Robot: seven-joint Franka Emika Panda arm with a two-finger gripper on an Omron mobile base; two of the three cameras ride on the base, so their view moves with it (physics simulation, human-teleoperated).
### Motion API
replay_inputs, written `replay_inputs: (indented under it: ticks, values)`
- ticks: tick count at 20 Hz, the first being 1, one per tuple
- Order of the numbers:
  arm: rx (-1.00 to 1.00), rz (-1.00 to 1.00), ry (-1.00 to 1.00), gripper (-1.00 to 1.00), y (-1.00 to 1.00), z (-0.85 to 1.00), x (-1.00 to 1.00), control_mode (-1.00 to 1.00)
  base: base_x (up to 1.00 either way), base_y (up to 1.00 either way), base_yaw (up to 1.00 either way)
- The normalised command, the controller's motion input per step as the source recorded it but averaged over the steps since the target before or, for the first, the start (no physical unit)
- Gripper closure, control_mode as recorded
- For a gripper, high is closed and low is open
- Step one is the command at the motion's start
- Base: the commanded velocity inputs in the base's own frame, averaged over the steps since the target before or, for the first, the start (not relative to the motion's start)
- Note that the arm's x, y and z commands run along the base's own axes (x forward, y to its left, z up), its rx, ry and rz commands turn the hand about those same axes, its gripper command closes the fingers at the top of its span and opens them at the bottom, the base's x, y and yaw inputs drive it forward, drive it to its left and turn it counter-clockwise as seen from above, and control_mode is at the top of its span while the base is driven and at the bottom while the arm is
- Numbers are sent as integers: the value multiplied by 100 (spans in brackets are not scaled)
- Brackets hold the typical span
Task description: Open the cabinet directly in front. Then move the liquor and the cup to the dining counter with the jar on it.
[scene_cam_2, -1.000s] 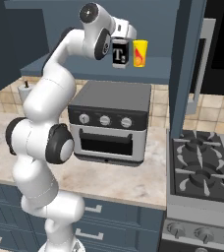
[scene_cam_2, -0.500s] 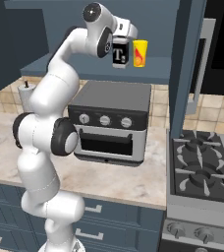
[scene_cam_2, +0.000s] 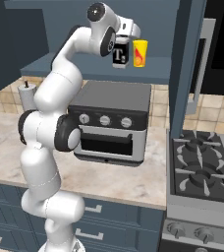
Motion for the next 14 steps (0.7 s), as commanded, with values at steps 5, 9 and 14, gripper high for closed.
replay_inputs:
  ticks: [5,9,14]
  values:
    - [0,0,0,100,-2,0,3,-100,0,0,0]
    - [0,0,0,100,0,0,3,-100,0,0,0]
    - [0,0,0,100,0,0,0,-100,0,0,0]
